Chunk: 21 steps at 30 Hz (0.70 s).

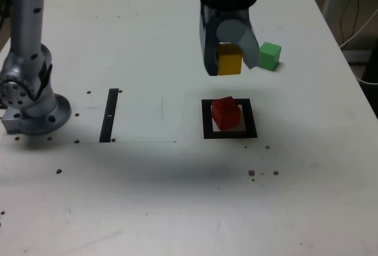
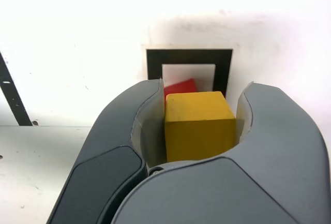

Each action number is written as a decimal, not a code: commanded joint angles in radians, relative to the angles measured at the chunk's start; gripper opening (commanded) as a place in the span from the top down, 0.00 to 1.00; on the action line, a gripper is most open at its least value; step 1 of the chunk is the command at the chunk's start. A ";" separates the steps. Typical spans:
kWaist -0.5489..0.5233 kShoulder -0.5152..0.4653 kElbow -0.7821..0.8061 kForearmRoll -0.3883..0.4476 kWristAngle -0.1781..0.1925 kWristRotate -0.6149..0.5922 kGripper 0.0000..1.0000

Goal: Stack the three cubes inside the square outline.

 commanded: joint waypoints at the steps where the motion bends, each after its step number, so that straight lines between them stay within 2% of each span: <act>1: -0.019 0.000 -0.012 0.015 0.016 -0.018 0.82; 6: -0.080 0.008 -0.047 0.043 0.043 -0.072 0.82; 16: -0.111 0.035 0.010 0.014 0.022 -0.114 0.82; 21: -0.115 0.033 0.048 -0.031 0.014 -0.161 0.81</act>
